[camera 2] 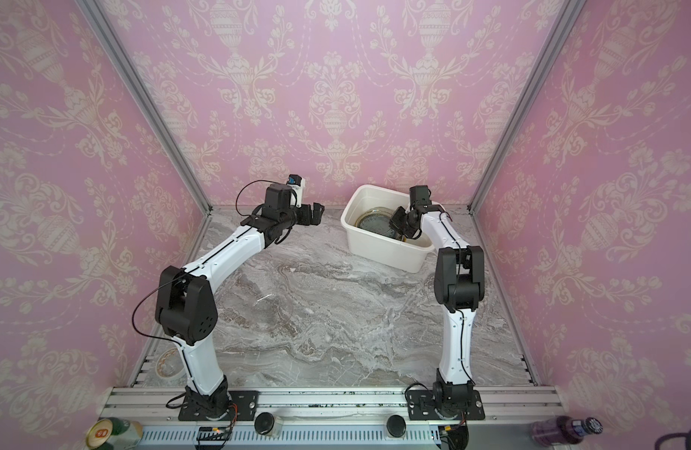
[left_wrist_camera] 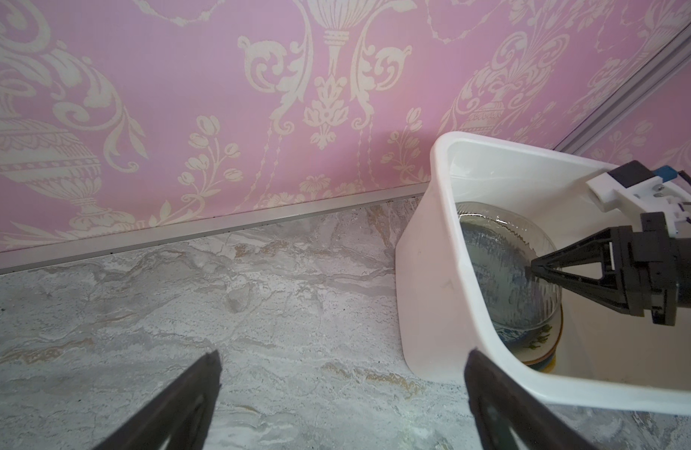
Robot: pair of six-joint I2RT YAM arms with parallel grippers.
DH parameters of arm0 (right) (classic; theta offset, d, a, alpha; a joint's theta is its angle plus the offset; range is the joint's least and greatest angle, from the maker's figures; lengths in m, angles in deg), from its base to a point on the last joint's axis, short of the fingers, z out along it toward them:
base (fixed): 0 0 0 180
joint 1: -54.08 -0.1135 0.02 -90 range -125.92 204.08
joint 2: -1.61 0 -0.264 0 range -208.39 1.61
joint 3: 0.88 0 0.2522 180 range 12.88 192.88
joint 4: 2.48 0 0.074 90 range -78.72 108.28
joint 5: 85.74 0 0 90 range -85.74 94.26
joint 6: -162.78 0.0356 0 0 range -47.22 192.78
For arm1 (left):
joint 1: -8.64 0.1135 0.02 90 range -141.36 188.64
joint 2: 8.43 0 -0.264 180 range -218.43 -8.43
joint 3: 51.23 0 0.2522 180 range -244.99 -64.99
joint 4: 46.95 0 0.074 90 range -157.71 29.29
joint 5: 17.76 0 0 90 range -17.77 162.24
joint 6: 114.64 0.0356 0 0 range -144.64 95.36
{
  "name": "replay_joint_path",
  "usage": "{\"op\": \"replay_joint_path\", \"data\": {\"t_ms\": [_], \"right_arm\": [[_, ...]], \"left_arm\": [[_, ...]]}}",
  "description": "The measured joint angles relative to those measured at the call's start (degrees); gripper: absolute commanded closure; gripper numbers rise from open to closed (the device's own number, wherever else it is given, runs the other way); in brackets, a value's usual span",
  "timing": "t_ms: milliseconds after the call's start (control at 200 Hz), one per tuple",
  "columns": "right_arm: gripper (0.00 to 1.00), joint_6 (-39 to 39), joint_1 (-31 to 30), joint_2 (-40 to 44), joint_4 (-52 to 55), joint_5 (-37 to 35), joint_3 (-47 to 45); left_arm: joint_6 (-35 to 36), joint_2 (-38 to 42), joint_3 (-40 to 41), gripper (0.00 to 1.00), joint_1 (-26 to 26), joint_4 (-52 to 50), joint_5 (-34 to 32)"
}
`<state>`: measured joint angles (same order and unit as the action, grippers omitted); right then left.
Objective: Place the plates into the plastic bin on the countertop
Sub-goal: Place the plate in the plastic bin.
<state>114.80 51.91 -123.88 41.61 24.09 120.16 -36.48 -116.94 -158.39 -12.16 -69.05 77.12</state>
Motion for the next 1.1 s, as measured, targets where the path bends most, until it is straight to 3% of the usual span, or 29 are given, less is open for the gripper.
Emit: {"op": "replay_joint_path", "data": {"t_ms": [220, 395, 680, 816, 1096], "right_arm": [[0.83, 0.0, 0.0, 0.0, 0.2, -0.2, 0.0], [0.71, -0.4, 0.0, 0.0, 0.4, -0.5, 0.0], [0.63, -1.4, -0.1, 0.1, 0.5, -2.4, 0.0], [0.52, -1.9, -0.2, 0.5, 0.8, -2.9, 0.0], [0.39, -6.8, -1.4, 7.2, 1.9, -4.9, -1.2]], "left_arm": [[0.0, 0.0, 0.0, 0.01, 0.0, -0.4, 0.0], [0.0, 0.0, 0.0, 0.01, 0.0, -0.6, 0.0], [0.0, 0.0, 0.0, 0.01, 0.0, -0.8, 0.0], [0.0, 0.2, 0.7, 0.01, 0.0, -0.5, -0.1], [-1.3, 3.9, 6.7, 0.01, 0.0, -0.8, -1.8]]}}
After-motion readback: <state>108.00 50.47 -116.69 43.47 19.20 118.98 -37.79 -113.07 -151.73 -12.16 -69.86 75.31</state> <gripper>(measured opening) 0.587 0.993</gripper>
